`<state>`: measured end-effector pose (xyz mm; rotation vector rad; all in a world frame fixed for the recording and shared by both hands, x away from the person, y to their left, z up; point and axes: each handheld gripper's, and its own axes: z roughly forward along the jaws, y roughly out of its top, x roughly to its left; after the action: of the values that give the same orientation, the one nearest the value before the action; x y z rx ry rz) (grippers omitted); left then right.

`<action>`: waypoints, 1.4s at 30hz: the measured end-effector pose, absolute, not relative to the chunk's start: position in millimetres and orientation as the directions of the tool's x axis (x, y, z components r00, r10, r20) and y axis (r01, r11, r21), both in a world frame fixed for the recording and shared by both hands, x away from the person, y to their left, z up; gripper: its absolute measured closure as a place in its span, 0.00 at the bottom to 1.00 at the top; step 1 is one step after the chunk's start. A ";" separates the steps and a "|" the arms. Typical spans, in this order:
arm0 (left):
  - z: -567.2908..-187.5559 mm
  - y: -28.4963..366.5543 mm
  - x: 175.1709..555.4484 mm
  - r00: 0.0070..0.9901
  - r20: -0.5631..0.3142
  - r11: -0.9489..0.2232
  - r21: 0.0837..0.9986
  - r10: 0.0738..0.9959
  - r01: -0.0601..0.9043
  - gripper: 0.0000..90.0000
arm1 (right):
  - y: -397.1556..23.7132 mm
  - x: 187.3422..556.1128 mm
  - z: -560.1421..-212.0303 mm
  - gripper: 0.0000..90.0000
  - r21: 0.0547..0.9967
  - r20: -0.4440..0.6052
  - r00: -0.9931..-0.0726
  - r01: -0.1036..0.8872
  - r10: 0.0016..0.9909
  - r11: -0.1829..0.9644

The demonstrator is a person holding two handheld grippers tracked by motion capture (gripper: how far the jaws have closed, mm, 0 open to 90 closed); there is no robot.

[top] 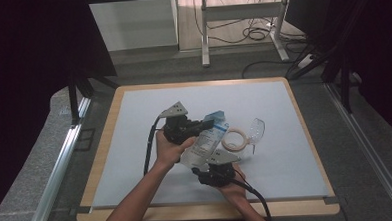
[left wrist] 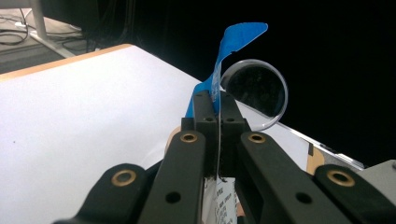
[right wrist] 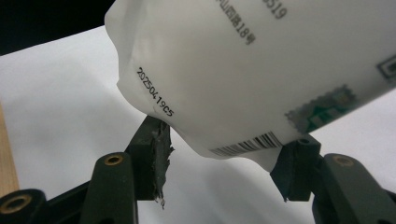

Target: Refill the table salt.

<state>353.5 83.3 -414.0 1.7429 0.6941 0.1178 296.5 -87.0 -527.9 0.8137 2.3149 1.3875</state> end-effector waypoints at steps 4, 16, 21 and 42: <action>-414.4 81.1 352.9 0.821 -0.275 -0.129 0.914 0.501 0.385 1.00 | -88.6 296.9 -528.7 0.50 0.879 0.016 -0.785 0.307 0.620 0.366; -414.0 78.9 347.7 0.827 -0.270 -0.134 0.916 0.493 0.378 1.00 | -90.4 296.4 -528.3 0.54 0.881 0.021 -0.786 0.306 0.618 0.360; -414.4 80.4 350.6 0.823 -0.272 -0.134 0.914 0.499 0.383 1.00 | -90.4 295.7 -527.6 0.55 0.883 0.022 -0.785 0.306 0.619 0.357; -419.0 69.2 366.6 0.813 -0.266 -0.171 0.899 0.518 0.403 1.00 | -93.8 297.3 -524.5 0.57 0.888 0.074 -0.803 0.323 0.591 0.328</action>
<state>366.6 69.2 -419.0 1.7932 0.7086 0.1187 297.3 -93.8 -524.5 0.8240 2.3326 1.4656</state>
